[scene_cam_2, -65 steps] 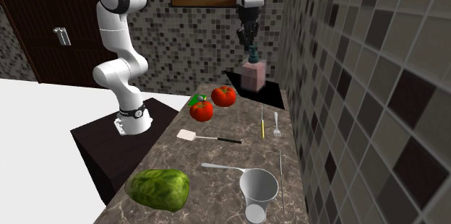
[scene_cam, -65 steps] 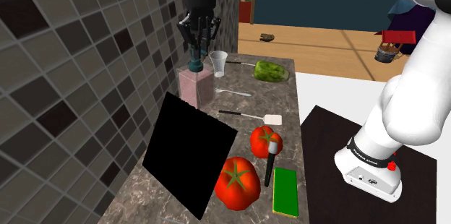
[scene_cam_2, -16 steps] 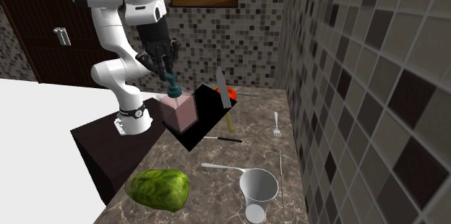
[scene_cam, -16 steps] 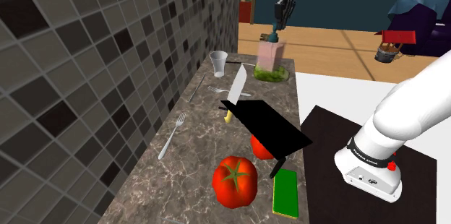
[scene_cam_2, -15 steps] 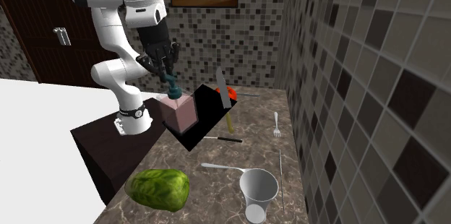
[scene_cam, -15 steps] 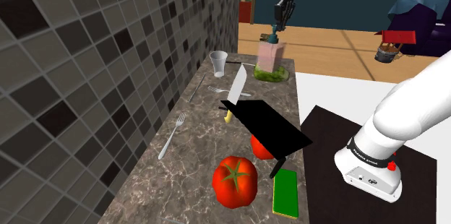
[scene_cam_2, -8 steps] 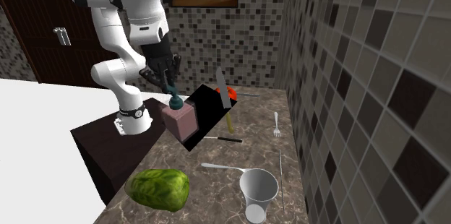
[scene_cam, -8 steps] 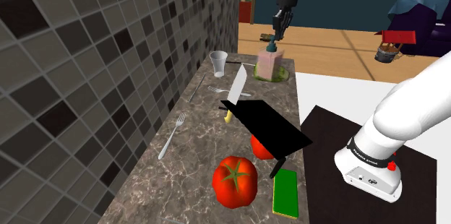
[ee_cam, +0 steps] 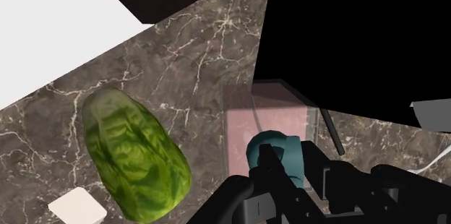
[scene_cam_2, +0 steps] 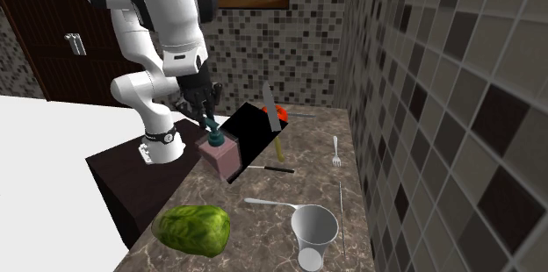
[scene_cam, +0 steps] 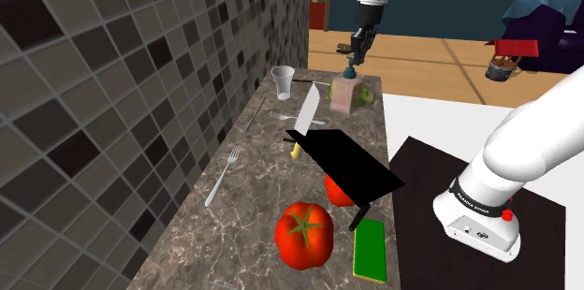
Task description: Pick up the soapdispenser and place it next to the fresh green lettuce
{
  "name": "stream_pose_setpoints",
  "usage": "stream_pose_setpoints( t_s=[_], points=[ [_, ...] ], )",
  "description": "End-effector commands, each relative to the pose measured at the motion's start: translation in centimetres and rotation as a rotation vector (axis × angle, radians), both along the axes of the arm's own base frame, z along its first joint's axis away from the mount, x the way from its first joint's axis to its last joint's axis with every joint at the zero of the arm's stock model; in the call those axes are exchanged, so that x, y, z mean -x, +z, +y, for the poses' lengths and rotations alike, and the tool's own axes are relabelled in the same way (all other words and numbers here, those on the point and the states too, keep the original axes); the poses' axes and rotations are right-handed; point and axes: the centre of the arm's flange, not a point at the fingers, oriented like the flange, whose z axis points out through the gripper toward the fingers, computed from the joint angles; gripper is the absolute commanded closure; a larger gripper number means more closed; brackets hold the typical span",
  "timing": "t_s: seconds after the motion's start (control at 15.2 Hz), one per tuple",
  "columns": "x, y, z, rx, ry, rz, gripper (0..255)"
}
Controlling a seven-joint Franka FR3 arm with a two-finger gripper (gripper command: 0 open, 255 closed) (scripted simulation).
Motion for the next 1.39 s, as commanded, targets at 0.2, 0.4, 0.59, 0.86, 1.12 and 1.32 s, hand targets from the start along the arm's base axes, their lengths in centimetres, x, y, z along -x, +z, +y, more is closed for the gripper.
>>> stream_pose_setpoints(
  t_s=[0.2,0.4,0.59,0.86,1.12,1.32],
  points=[
    [0.0,-2.6,-0.1,0.000,0.000,-0.001,255],
    [0.0,-4.2,-0.1,0.000,0.000,-0.001,255],
    [0.0,-5.8,-0.1,0.000,0.000,-0.001,255],
    [0.0,-7.9,-0.1,0.000,0.000,-0.001,255],
    [0.0,-10.0,-0.1,0.000,0.000,-0.001,255],
    [0.0,-10.7,-0.1,0.000,0.000,-0.001,255]
  ],
)
